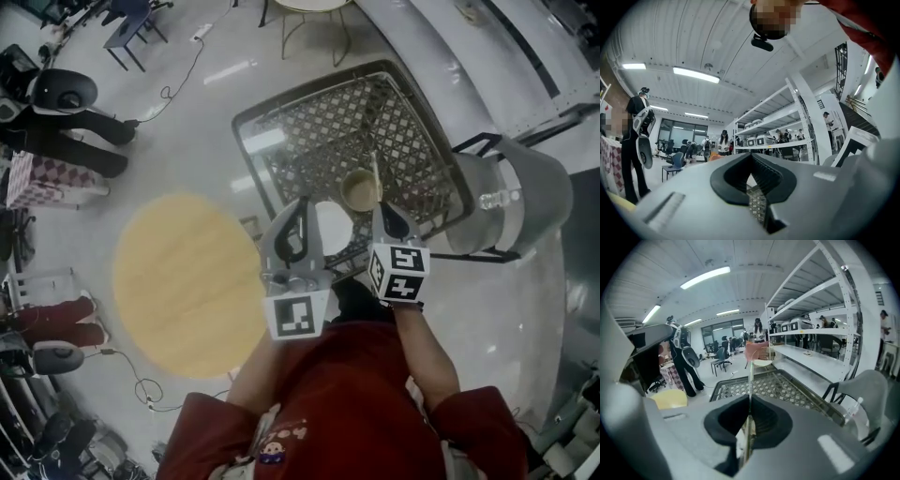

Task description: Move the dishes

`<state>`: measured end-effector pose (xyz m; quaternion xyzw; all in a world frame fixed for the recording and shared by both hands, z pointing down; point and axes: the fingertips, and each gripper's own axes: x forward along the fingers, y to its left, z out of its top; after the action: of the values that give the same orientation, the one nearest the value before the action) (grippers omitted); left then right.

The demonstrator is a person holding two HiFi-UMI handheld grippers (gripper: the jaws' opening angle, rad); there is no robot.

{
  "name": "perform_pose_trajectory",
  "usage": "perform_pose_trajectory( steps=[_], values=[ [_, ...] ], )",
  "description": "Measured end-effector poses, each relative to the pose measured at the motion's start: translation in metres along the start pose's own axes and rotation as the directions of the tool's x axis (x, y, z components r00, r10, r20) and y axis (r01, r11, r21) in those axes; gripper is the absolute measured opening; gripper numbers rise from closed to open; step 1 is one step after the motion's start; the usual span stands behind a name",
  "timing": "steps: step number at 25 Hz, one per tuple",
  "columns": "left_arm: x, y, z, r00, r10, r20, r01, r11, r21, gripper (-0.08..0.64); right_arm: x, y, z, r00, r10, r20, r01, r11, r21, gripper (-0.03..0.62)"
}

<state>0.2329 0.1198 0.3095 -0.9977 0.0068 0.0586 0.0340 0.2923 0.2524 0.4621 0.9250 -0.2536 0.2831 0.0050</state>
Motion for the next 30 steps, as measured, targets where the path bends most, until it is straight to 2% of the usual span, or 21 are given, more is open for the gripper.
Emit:
perform_pose_trajectory(
  steps=[6, 11, 21, 30],
  values=[
    [0.032, -0.05, -0.013, 0.997, -0.083, -0.001, 0.083, 0.996, -0.015, 0.008, -0.005, -0.063, -0.004, 0.997, -0.082, 0.002, 0.082, 0.995, 0.049, 0.017],
    [0.048, -0.075, -0.025, 0.992, -0.123, -0.021, 0.122, 0.992, -0.028, 0.008, -0.004, -0.094, -0.012, 0.993, -0.118, -0.017, 0.119, 0.99, 0.078, 0.017],
    [0.069, -0.099, -0.056, 0.984, -0.148, -0.098, 0.147, 0.989, -0.018, 0.008, 0.026, -0.131, -0.043, 0.987, -0.112, -0.116, 0.125, 0.986, 0.11, 0.017],
    [0.085, -0.11, -0.092, 0.976, -0.152, -0.159, 0.149, 0.988, -0.032, 0.008, 0.072, -0.159, -0.086, 0.966, -0.09, -0.242, 0.129, 0.98, 0.151, 0.017]
  ],
)
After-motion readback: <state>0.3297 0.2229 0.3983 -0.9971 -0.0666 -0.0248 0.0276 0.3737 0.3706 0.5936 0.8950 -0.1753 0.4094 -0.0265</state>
